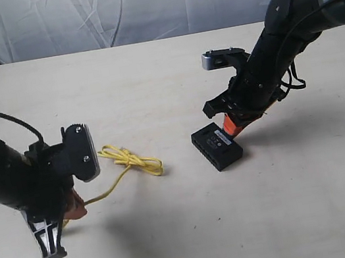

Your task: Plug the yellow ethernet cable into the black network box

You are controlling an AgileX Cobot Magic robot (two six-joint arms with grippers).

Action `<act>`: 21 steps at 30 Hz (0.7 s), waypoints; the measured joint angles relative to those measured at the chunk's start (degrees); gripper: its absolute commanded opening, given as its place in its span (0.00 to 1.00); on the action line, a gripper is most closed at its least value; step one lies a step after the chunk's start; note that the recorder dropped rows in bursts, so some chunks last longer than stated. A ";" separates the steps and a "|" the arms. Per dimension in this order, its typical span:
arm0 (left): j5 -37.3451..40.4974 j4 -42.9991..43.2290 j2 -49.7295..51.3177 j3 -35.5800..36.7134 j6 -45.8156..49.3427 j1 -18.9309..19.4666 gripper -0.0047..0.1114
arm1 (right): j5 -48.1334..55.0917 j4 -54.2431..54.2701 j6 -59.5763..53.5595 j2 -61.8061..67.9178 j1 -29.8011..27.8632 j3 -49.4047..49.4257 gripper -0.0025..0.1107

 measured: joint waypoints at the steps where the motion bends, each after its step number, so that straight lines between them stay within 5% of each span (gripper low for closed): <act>1: -0.89 0.83 0.00 0.00 0.10 0.00 0.04 | 0.00 0.00 0.00 0.00 0.00 0.00 0.01; 9: -8.03 4.16 0.00 0.00 -6.23 0.00 0.04 | 0.00 0.00 0.00 0.00 0.00 0.00 0.01; 17: -7.07 5.37 0.00 -3.49 -27.86 0.00 0.04 | 0.00 0.00 0.00 0.00 0.00 0.00 0.01; 21: -3.00 12.03 0.00 -6.46 -46.20 0.00 0.04 | 0.00 0.00 0.00 0.00 0.00 0.00 0.01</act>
